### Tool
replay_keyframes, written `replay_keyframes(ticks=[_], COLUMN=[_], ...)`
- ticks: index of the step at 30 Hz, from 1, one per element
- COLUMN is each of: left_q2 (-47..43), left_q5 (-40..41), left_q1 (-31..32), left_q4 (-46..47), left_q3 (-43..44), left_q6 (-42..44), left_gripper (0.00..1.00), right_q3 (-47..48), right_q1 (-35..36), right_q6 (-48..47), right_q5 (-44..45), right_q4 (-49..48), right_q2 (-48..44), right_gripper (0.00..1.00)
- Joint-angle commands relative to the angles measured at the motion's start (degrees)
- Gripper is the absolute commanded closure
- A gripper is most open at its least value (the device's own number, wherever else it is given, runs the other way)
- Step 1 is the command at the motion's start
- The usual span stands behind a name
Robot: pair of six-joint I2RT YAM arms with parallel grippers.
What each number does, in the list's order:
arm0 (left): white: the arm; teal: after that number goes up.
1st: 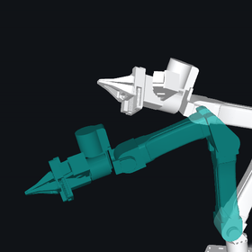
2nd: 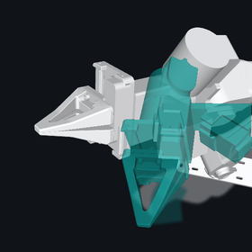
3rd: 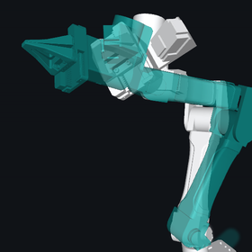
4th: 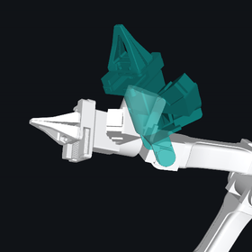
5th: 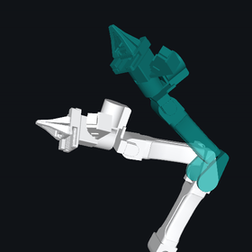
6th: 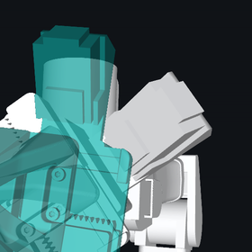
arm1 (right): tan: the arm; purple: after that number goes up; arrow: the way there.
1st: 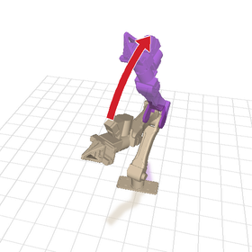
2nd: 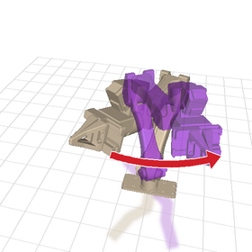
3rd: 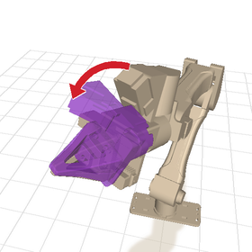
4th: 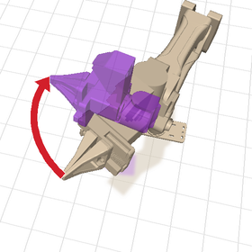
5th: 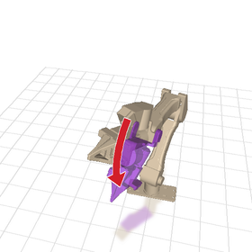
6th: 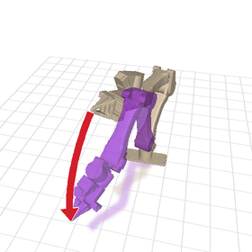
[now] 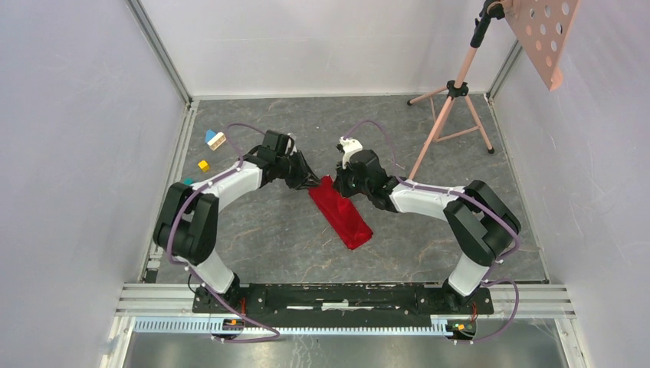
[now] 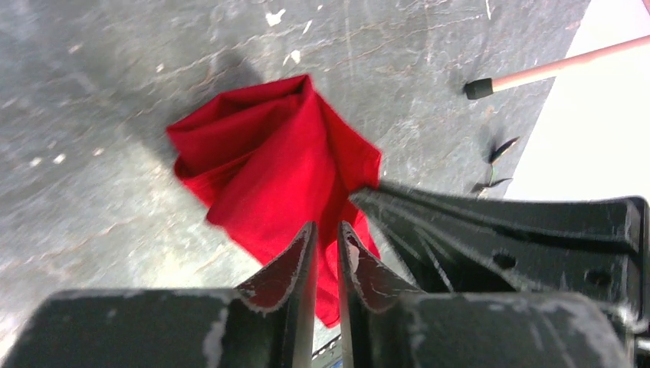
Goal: Fold the napkin into a case and place the utensils inside
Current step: Smooth out the smaller rectangle-folded napkin at the center of the board.
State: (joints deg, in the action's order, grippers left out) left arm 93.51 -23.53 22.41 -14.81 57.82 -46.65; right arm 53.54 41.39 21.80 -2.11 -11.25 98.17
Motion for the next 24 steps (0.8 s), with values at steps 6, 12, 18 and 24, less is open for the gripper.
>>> replay_keyframes(ticks=[6, 12, 18, 24], left_q2=[11.3, 17.5, 20.1, 18.4], left_q5=[-2.3, 0.0, 1.7, -0.4], left_q1=[2.6, 2.0, 1.3, 1.3], left_q4=[6.4, 8.0, 7.6, 8.0], left_q3=[7.4, 8.5, 8.2, 8.5], left_q6=[-4.2, -4.8, -4.9, -4.0], left_gripper=[0.87, 0.90, 0.90, 0.89], right_q3=[0.0, 0.1, -0.3, -0.1], right_q1=[-0.2, -0.2, -0.2, -0.2], right_q6=[1.0, 1.6, 1.8, 1.8], right_q5=[-1.5, -2.4, -2.1, -3.2], right_q4=[-2.6, -2.4, -2.4, -3.3], right_q2=[-3.1, -4.3, -6.2, -4.1], right_gripper=[1.00, 1.00, 1.00, 1.00])
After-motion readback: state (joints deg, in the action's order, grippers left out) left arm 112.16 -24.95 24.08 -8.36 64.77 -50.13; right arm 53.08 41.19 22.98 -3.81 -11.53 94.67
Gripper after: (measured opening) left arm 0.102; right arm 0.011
